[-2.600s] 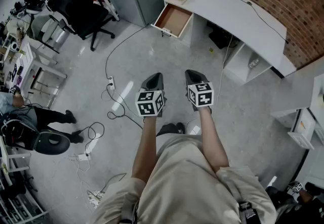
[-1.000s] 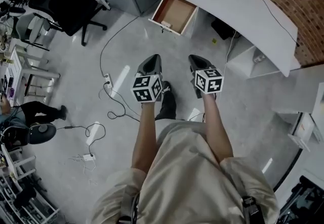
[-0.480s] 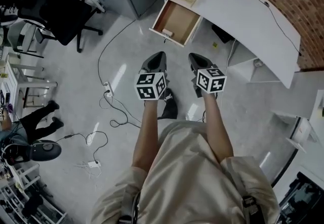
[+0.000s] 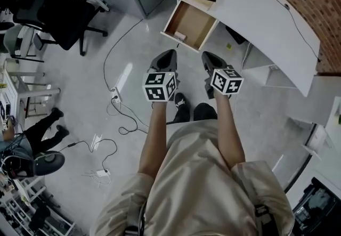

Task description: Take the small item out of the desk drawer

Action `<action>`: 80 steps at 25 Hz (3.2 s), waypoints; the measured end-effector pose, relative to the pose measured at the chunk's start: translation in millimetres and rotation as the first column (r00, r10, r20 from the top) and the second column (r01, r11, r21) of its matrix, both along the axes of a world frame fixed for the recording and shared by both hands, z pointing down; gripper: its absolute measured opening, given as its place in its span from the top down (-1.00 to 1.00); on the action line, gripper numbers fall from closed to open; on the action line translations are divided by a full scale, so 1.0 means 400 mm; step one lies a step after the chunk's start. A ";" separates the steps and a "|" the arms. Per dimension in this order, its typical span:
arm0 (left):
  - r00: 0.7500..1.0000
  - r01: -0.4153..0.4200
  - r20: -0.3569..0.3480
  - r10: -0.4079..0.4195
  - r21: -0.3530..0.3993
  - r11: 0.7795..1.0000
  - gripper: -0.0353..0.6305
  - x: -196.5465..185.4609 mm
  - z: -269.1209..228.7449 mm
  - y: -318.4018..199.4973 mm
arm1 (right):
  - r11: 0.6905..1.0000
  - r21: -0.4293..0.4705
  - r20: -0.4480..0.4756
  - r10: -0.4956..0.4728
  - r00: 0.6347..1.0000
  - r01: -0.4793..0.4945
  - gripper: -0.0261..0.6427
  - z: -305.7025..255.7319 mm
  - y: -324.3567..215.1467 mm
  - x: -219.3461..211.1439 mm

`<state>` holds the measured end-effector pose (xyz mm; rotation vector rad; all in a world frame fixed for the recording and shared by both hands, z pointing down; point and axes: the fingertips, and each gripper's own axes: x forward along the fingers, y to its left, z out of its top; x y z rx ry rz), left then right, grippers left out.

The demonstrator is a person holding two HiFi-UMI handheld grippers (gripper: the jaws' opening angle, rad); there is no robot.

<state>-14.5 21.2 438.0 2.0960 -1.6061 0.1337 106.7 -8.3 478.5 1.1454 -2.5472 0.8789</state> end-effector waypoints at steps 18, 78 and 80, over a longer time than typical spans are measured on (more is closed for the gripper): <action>0.994 0.092 -0.047 -0.094 -0.041 0.995 0.84 -0.108 0.061 -0.095 | 0.991 0.060 -0.096 -0.115 0.989 0.121 0.85 0.018 -0.141 -0.109; 0.984 0.155 -0.016 -0.177 -0.411 0.898 0.84 -0.193 0.790 -0.584 | 0.828 -0.335 -0.351 -0.553 0.756 0.450 0.85 0.878 -0.696 -0.298; 0.985 0.153 -0.017 -0.174 -0.400 0.904 0.85 -0.190 0.807 -0.595 | 0.823 -0.343 -0.357 -0.560 0.748 0.453 0.85 0.903 -0.697 -0.300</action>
